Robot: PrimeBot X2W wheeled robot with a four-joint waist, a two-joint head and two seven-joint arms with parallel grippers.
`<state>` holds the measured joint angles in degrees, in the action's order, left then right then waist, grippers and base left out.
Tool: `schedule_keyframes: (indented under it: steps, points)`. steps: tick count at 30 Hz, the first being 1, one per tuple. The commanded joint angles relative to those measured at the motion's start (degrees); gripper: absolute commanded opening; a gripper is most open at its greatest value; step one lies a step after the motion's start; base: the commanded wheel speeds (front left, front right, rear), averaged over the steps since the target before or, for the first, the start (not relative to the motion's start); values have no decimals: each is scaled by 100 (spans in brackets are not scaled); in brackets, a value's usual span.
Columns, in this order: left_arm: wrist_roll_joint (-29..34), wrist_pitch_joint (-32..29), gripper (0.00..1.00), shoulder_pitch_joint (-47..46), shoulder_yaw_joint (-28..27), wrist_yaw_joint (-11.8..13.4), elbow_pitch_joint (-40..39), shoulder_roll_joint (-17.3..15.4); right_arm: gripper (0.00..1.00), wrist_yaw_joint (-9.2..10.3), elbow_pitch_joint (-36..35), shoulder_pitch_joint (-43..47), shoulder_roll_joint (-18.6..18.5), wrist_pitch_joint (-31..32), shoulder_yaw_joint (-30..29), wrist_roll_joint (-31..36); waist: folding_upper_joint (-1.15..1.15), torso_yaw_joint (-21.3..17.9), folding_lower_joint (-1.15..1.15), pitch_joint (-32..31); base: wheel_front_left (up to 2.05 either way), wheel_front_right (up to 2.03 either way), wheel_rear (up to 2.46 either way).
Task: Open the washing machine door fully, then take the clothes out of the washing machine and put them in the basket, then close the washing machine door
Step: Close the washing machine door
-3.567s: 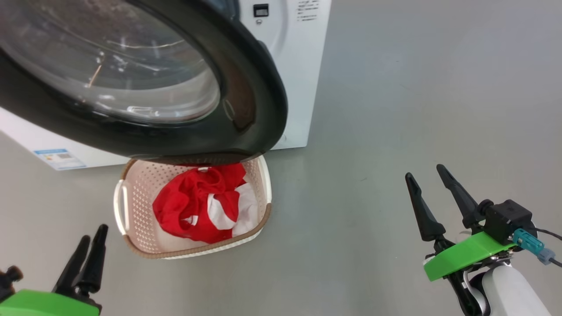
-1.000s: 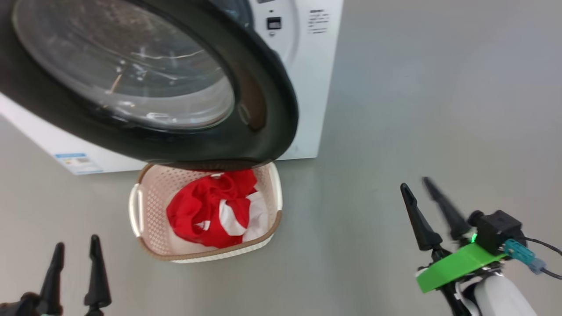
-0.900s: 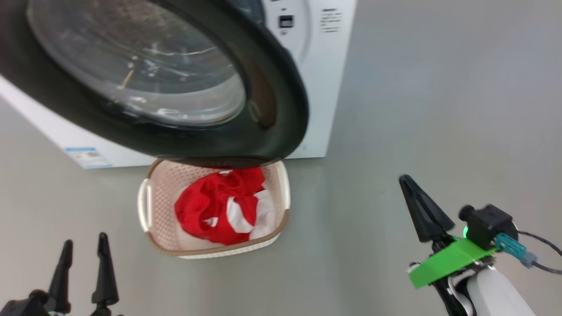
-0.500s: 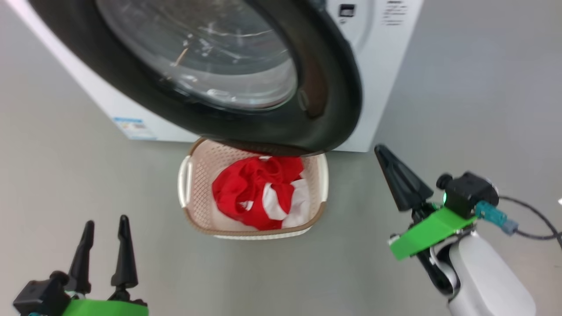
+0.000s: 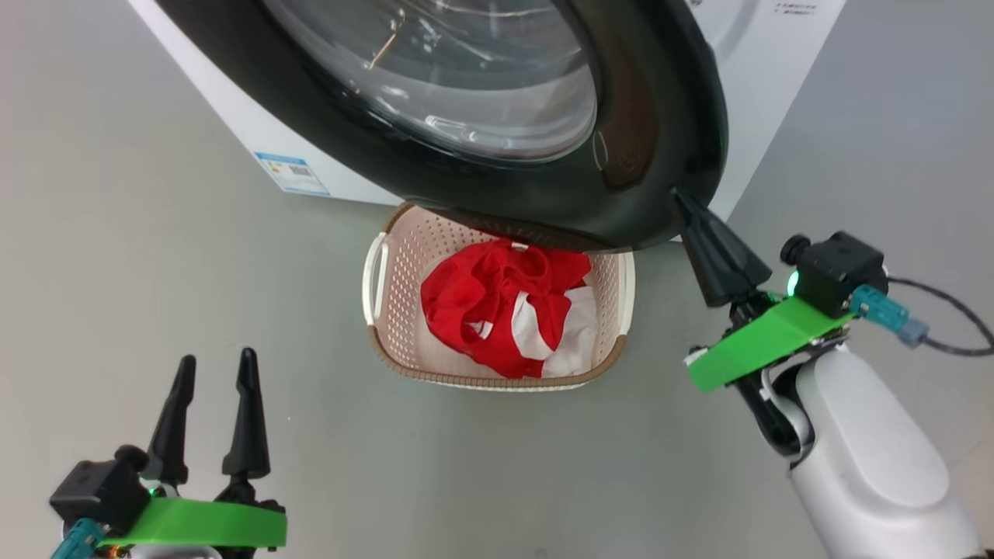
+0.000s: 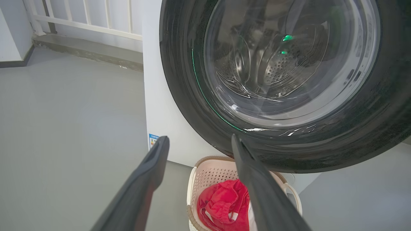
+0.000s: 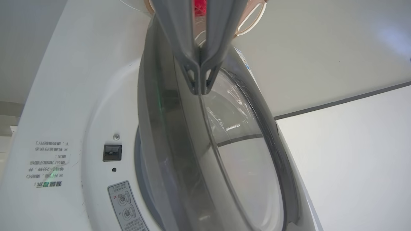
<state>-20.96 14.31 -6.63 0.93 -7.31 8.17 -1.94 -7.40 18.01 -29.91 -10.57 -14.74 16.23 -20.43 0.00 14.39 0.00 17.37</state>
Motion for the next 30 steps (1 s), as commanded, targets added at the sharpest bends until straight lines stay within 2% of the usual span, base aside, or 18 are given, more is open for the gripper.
schedule_keyframes:
  steps: [1,10,30]
  points:
    - [-47,69,100,-159,-142,-18,-124,-98,0,-9,-91,-144,60,-26,96,-65,0,44,0,98,0,0,0]
    - [-59,69,100,-337,-7,-18,-160,-97,0,-9,3,-506,-3,-26,-54,-91,0,59,0,353,0,0,0]
    - [-181,69,100,-856,249,-18,-195,-123,0,-9,418,-1892,-306,-26,-523,-105,0,248,0,1035,0,0,0]
